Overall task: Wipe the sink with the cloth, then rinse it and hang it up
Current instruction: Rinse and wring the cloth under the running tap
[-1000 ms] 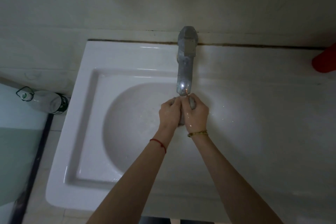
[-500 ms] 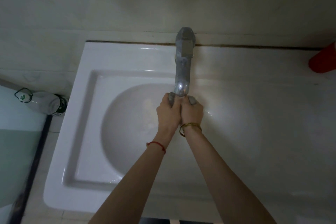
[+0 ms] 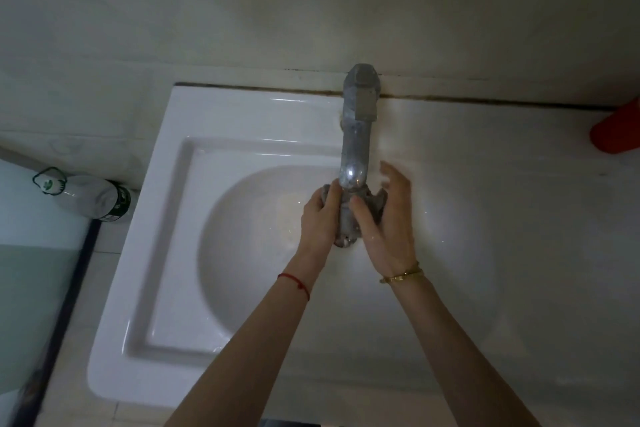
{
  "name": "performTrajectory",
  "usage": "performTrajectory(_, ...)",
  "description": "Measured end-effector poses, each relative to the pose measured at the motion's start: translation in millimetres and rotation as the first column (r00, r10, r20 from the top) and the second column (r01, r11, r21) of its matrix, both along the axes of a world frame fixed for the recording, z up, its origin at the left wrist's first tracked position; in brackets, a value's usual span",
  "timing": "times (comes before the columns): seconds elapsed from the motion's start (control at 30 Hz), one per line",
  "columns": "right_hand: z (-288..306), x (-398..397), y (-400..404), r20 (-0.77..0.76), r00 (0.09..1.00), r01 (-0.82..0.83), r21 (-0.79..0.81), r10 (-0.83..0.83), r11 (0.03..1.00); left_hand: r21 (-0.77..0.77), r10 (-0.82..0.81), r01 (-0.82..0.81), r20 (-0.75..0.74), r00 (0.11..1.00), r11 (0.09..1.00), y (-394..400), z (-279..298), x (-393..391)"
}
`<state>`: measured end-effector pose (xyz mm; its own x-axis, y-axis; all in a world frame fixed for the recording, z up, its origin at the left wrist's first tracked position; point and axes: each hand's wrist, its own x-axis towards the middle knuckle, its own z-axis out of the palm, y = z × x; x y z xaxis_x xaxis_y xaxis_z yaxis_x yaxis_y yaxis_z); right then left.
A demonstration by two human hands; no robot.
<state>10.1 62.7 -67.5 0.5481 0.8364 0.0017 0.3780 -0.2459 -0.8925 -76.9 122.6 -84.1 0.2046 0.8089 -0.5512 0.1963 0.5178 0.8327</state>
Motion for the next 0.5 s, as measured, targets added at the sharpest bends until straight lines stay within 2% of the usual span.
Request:
performTrajectory(0.1,34,7,12,0.271,0.962,-0.004,0.151,-0.038,0.989,0.019,-0.022,0.023,-0.015,1.000,1.000,0,1,0)
performTrajectory(0.23,57,11,35,0.480,0.877,-0.131,0.267,-0.014,0.955,-0.011,-0.023,0.023,-0.006,1.000,1.000,-5,1,-3)
performTrajectory(0.4,42,13,26,0.582,0.813,-0.179,0.234,0.010,0.956,-0.007,-0.019,0.019,-0.007,1.000,1.000,-10,2,-8)
performTrajectory(0.5,35,14,12,0.510,0.860,-0.176,0.238,0.032,0.955,-0.014,-0.019,0.019,-0.001,1.000,1.000,-10,2,-11)
